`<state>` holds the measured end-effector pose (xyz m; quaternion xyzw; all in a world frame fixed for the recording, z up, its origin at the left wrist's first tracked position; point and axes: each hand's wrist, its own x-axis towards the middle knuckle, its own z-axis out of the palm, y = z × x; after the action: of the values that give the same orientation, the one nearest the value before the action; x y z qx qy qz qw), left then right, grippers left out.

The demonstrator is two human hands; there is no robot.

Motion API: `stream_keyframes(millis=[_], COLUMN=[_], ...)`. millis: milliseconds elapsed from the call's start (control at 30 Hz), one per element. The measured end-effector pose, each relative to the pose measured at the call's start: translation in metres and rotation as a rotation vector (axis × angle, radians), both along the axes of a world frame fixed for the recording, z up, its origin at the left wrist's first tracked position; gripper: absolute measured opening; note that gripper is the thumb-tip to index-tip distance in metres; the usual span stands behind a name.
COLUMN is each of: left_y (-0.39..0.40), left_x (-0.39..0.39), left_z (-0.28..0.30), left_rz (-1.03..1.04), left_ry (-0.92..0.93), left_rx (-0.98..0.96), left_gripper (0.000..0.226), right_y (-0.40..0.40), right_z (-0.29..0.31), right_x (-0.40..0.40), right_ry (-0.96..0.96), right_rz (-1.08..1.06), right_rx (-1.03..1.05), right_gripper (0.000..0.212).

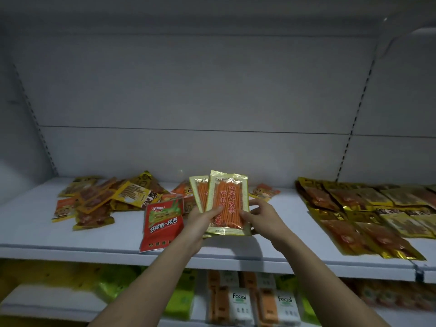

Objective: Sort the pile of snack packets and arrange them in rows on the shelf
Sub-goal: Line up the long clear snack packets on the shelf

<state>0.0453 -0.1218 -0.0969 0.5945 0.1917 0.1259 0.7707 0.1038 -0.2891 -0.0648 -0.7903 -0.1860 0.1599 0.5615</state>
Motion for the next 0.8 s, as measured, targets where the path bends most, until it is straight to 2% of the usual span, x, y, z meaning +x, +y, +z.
stream_keyframes(millis=[133,300,433,500,567,600,700,800], left_y=[0.037,0.104,0.162,0.187,0.219,0.235,0.268,0.305], left_x=[-0.015,-0.035,-0.019,0.004,0.031,0.041,0.047,0.054], left_z=[0.005,0.010,0.012,0.011,0.002,-0.002,0.001,-0.013], left_rz=[0.124,0.320,0.450,0.506,0.533,0.547,0.630,0.627], left_ry=[-0.036,-0.102,-0.151,-0.168,-0.185,-0.186,-0.139,-0.103], left_rx=[-0.016,-0.055,-0.138,-0.170,-0.123,-0.080,0.101,0.268], left_gripper=[0.036,0.030,0.033,0.053,0.088,0.090,0.050,0.049], right_y=[0.037,0.121,0.197,0.231,0.261,0.274,0.306,0.336], right_z=[0.005,0.007,0.001,-0.006,-0.014,-0.018,-0.033,-0.041], right_x=[0.004,0.006,0.024,0.043,0.067,0.078,0.107,0.120], right_ry=[-0.071,-0.139,-0.153,-0.129,-0.100,-0.096,-0.118,-0.213], right_rz=[0.191,0.345,0.355,0.250,0.126,0.096,0.120,0.165], right_rx=[-0.064,-0.106,-0.163,-0.103,-0.071,-0.095,-0.258,-0.434], right_gripper=[0.030,0.028,0.029,0.032,0.036,0.036,0.031,0.040])
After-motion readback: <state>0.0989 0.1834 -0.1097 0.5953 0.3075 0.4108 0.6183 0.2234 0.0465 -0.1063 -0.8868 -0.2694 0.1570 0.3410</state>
